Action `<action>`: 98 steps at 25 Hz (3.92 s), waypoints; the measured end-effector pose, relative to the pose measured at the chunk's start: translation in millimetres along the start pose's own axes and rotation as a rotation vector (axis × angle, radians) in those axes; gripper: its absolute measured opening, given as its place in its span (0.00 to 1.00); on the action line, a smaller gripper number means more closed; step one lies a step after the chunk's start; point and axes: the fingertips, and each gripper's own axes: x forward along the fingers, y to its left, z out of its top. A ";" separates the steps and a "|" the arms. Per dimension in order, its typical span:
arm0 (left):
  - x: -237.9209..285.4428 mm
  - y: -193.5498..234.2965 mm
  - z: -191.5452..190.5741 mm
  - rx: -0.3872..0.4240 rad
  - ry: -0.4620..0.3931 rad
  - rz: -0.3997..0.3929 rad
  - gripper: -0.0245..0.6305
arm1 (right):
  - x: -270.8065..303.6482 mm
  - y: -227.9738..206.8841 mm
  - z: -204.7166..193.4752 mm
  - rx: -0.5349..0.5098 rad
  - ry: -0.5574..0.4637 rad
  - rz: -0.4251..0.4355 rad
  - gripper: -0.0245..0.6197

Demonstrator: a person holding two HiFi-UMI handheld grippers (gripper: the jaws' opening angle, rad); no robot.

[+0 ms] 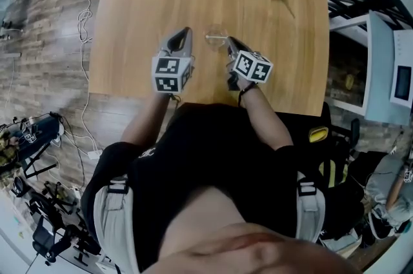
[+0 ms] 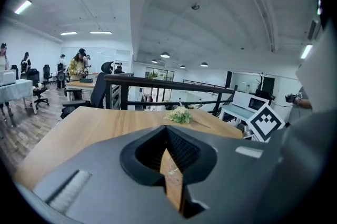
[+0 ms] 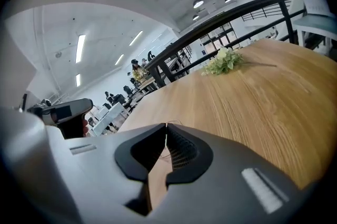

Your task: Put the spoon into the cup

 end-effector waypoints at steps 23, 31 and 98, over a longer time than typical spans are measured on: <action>-6.8 3.4 -9.4 -0.009 0.021 0.007 0.06 | 10.4 1.2 -15.1 0.046 0.064 -0.021 0.05; -6.6 -5.6 -9.7 0.002 0.016 -0.009 0.05 | 9.0 3.3 -20.2 0.039 0.074 -0.013 0.07; 1.7 -37.4 70.1 0.069 -0.172 -0.004 0.06 | -120.2 80.9 141.6 -0.587 -0.596 -0.083 0.04</action>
